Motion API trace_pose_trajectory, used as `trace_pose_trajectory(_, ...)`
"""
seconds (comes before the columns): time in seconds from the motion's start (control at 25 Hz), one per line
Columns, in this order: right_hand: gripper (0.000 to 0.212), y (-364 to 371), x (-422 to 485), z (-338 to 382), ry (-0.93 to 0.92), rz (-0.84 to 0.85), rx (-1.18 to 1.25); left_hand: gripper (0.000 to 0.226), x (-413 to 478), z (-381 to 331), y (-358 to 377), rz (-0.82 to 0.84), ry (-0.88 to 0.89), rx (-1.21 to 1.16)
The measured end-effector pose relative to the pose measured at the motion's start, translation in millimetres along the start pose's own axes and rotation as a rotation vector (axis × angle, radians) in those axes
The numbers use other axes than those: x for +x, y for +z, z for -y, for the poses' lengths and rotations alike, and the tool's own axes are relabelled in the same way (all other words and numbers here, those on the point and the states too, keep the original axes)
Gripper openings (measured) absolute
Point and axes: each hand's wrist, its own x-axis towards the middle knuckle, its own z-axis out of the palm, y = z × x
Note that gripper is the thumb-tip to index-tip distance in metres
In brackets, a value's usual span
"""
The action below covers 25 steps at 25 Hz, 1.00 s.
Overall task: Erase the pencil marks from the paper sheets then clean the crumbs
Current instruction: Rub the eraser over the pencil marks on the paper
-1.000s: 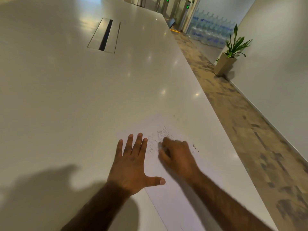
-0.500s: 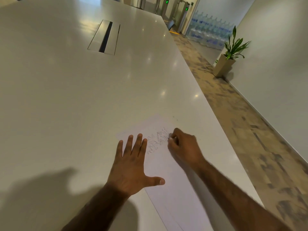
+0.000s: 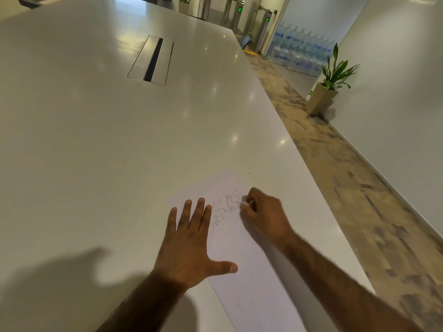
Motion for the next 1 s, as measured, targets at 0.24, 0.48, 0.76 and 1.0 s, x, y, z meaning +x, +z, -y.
trace_pose_trajectory(0.24,0.021,9,-5,4,-0.087,0.036,-0.067,0.141,2,1,2,-0.009,0.001,-0.002)
trace_pose_trajectory(0.48,0.019,15,-34,14,-0.127,0.039,0.0,0.143,1,0,2,-0.011,-0.009,0.0)
trace_pose_trajectory(0.76,0.019,-7,6,-17,0.115,-0.029,-0.05,0.143,1,1,0,-0.009,-0.007,0.012)
trace_pose_trajectory(1.0,0.016,18,-18,-1,0.002,0.002,0.038,0.144,2,0,-1,-0.001,-0.001,-0.003)
